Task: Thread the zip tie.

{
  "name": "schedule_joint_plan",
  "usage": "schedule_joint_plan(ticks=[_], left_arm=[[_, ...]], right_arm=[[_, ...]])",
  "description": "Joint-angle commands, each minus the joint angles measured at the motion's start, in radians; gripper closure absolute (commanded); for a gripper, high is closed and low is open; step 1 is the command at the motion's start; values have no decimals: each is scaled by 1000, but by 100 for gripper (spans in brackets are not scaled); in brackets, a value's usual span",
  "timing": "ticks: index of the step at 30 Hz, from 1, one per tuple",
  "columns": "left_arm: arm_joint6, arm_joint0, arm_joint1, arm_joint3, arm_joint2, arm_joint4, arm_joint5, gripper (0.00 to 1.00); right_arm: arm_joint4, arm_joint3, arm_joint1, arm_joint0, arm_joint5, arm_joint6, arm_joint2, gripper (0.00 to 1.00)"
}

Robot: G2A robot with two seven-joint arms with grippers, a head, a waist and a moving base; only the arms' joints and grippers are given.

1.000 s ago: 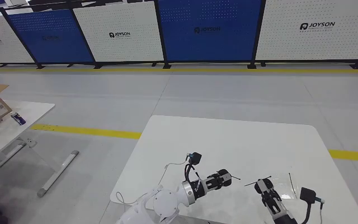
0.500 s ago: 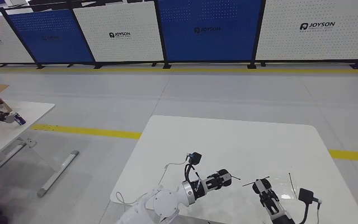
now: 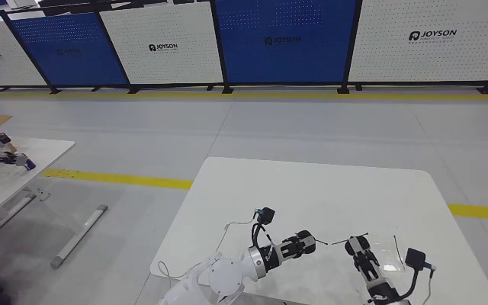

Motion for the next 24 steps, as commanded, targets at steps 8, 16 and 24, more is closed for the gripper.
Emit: schedule_joint_plan(ticks=[8, 16, 24], left_arm=[[0, 0, 0, 0, 0, 0, 0, 100], [0, 0, 0, 0, 0, 0, 0, 100], [0, 0, 0, 0, 0, 0, 0, 100]], right_arm=[[0, 0, 0, 0, 0, 0, -1, 100], [-3, 2, -9, -1, -18, -1, -8, 100], [22, 12, -17, -7, -39, -6, -3, 100]])
